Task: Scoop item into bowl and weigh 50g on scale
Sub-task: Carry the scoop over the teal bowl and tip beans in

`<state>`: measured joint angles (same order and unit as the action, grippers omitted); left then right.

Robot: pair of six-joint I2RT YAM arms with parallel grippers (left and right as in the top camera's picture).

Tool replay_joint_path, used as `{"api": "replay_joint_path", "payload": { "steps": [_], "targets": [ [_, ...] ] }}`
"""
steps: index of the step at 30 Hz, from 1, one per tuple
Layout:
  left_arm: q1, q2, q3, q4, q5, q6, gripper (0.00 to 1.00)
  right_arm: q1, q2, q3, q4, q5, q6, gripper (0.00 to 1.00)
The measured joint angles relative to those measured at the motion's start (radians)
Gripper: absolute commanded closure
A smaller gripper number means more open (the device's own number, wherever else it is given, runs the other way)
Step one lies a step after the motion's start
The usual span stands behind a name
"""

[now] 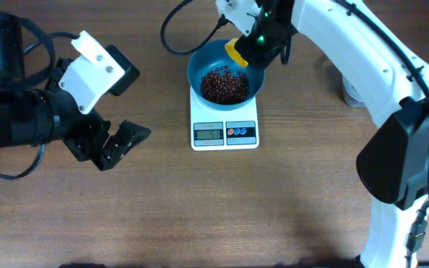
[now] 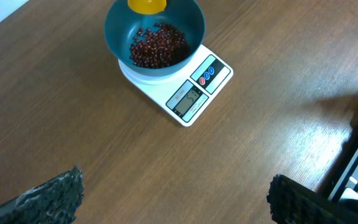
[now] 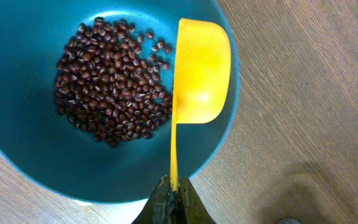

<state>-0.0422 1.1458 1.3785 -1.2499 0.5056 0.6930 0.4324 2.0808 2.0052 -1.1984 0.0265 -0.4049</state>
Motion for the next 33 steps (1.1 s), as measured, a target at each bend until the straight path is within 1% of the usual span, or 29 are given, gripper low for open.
{"api": "replay_joint_path", "payload": {
  "steps": [4,6,9,14,25,29,33],
  "targets": [
    [0.0,0.0,0.0,0.0,0.0,0.0,0.01,0.029,0.023,0.0,0.001,0.005,0.0,0.96],
    [0.0,0.0,0.0,0.0,0.0,0.0,0.01,0.04,0.042,-0.001,0.001,0.045,-0.002,0.96],
    [0.0,0.0,0.0,0.0,0.0,0.0,0.01,0.043,0.045,-0.001,0.003,0.087,-0.005,0.96],
    [0.0,0.0,0.0,0.0,0.0,0.0,0.01,0.043,0.045,-0.001,0.004,0.104,-0.013,0.96],
    [0.0,0.0,0.0,0.0,0.0,0.0,0.01,0.05,0.045,-0.035,0.028,0.107,-0.014,0.96],
    [0.0,0.0,0.0,0.0,0.0,0.0,0.01,0.088,0.045,-0.035,0.01,0.061,-0.013,0.96],
    [0.0,0.0,0.0,0.0,0.0,0.0,0.01,0.092,0.045,-0.035,-0.001,0.047,-0.012,0.96]
  ]
}}
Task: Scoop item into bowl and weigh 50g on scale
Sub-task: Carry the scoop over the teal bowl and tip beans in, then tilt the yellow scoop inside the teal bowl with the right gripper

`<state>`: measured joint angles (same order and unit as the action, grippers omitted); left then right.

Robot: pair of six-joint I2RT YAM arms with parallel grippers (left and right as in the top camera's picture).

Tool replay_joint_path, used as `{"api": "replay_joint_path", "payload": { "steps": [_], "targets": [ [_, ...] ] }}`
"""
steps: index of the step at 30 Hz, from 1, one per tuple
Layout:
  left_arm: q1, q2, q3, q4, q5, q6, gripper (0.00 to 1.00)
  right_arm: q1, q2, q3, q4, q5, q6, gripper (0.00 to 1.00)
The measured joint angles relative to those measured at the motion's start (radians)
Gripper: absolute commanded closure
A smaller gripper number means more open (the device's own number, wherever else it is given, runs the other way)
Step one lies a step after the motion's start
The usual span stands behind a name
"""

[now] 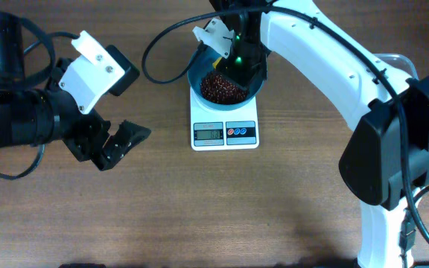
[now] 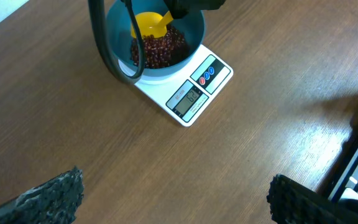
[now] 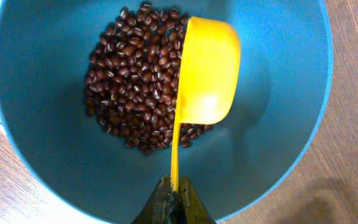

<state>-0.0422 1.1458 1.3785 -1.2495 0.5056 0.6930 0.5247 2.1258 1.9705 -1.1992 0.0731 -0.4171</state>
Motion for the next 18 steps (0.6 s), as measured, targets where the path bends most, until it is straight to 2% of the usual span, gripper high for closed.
{"api": "replay_joint_path", "payload": {
  "steps": [8,18],
  "targets": [
    [0.0,0.0,0.0,0.0,0.0,0.0,0.01,-0.042,0.0,0.0,-0.032,-0.17,0.071,0.96],
    [0.0,0.0,0.0,0.0,0.0,0.0,0.01,-0.266,0.0,0.0,-0.061,-0.539,0.085,0.96]
  ]
}}
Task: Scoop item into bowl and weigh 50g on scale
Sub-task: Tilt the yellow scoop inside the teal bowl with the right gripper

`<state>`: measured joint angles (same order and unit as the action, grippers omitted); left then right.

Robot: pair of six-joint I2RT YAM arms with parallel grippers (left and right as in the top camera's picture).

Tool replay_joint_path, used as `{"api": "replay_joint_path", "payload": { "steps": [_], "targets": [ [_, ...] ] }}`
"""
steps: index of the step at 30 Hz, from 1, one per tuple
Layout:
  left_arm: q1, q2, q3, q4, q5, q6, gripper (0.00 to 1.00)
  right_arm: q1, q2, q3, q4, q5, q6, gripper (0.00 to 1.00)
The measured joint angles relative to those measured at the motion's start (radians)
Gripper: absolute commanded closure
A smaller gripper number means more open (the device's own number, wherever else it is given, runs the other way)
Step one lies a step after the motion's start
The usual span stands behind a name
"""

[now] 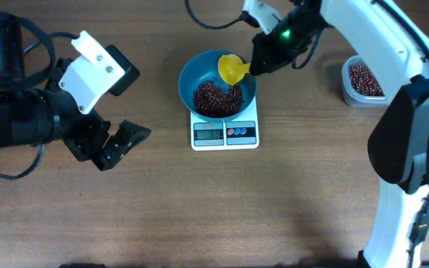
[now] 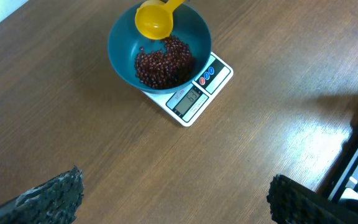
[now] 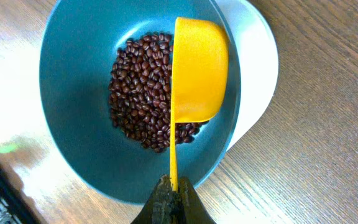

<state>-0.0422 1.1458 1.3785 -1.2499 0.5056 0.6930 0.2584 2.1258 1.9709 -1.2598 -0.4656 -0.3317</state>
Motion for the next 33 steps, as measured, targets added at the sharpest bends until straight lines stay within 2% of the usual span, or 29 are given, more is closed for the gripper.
{"api": "replay_joint_path", "payload": {
  "steps": [5,14,33],
  "targets": [
    [0.0,0.0,0.0,0.0,0.0,0.0,0.01,-0.008,0.0,0.0,-0.005,-0.008,-0.014,0.96],
    [0.0,0.0,0.0,0.0,0.0,0.0,0.01,0.025,0.0,0.0,0.046,0.179,-0.02,0.96],
    [0.0,0.0,0.0,0.0,0.0,0.0,0.01,0.128,0.0,0.0,0.014,0.244,-0.02,0.96]
  ]
}}
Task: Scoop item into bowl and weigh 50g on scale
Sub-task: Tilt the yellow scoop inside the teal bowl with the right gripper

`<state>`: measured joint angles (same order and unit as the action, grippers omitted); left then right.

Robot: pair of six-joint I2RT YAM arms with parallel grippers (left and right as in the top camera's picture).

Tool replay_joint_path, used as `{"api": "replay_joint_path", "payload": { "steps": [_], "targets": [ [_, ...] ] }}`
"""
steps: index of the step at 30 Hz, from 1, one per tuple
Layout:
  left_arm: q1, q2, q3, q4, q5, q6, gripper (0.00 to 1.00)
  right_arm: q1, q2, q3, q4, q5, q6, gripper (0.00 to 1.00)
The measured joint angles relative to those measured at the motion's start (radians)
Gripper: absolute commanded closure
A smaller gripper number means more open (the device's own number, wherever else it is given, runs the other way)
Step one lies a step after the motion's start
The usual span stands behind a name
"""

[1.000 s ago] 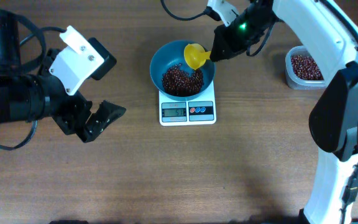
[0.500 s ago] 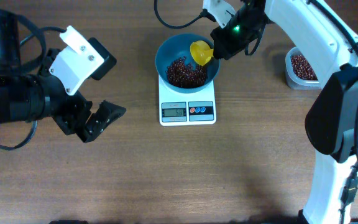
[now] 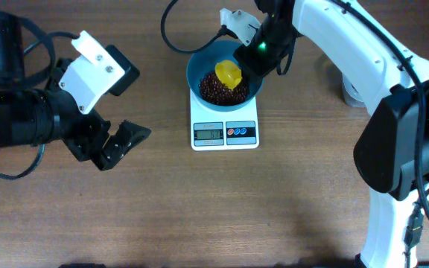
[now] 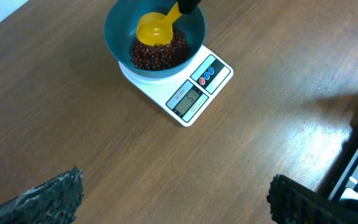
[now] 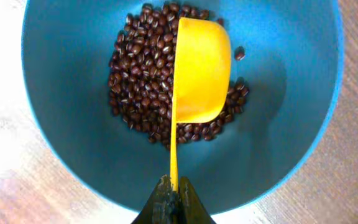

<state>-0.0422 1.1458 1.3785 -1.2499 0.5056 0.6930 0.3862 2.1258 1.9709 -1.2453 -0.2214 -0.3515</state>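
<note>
A blue bowl (image 3: 199, 63) holding dark red beans (image 3: 218, 91) sits on a white digital scale (image 3: 224, 133) at the table's back middle. My right gripper (image 5: 174, 186) is shut on the thin handle of a yellow scoop (image 5: 201, 68), whose empty cup hangs over the beans inside the bowl (image 5: 61, 124). In the overhead view the scoop (image 3: 229, 74) lies over the bowl's middle. My left gripper (image 3: 118, 141) stands open over bare wood to the left of the scale, its fingers (image 4: 48, 196) wide apart with nothing between them. The scale's display (image 4: 189, 99) cannot be read.
The right arm (image 3: 348, 45) reaches across the back right of the table and hides whatever stands beneath it near the right edge. A black cable (image 3: 171, 30) loops behind the bowl. The left arm's bulk (image 3: 21, 112) fills the left side.
The right gripper with the scoop has moved from the bowl's upper right rim to over the bowl's middle, lower above the beans. The bowl sits slightly further right on the scale. The left arm is unchanged.
The right gripper held the empty scoop at the bowl's right rim, then down among the beans, then lifted at the rim with a bean container showing at far right. Now the scoop hangs over the beans again. The left gripper stayed open throughout.
</note>
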Motion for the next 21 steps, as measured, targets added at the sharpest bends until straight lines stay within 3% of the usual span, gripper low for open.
{"api": "replay_joint_path", "payload": {
  "steps": [21],
  "targets": [
    [0.0,0.0,0.0,0.0,0.0,0.0,0.01,-0.038,0.0,0.0,-0.091,-0.317,0.0,0.96]
  ]
}}
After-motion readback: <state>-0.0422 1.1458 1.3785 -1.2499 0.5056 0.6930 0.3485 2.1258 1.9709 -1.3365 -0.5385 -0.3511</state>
